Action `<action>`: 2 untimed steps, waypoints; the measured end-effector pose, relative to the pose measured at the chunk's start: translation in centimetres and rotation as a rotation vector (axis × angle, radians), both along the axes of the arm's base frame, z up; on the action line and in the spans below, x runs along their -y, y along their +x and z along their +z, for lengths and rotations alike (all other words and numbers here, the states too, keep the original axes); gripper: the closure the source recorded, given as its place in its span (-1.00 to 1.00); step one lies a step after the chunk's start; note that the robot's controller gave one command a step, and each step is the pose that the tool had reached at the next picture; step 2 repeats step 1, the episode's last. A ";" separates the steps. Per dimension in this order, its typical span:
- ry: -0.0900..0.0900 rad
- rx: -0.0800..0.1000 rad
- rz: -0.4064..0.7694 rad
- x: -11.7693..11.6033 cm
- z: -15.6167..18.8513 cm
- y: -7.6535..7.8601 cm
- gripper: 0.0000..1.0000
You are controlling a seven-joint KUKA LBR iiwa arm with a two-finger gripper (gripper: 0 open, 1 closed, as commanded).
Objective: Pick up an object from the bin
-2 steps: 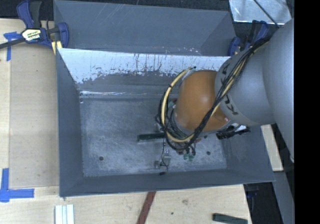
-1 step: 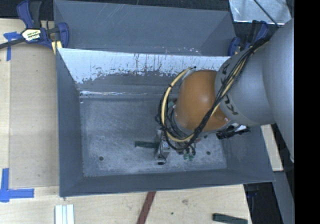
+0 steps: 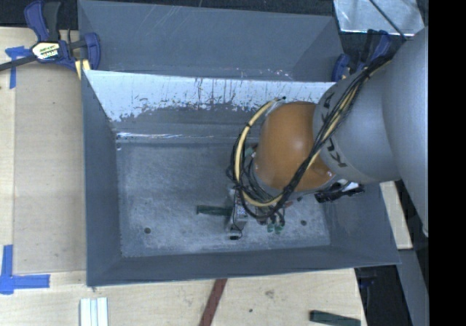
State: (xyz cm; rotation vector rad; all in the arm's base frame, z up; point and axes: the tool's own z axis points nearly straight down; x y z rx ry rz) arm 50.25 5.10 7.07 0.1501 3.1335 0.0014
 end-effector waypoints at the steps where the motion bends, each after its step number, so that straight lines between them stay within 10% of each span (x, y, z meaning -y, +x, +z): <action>1: -0.001 0.002 -0.039 1.9 16.7 0.0 1.00; 2: -0.001 0.002 -0.039 1.9 16.7 0.0 1.00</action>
Offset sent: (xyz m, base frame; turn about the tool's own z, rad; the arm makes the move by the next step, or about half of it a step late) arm 0.0000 0.0000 0.0000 0.0000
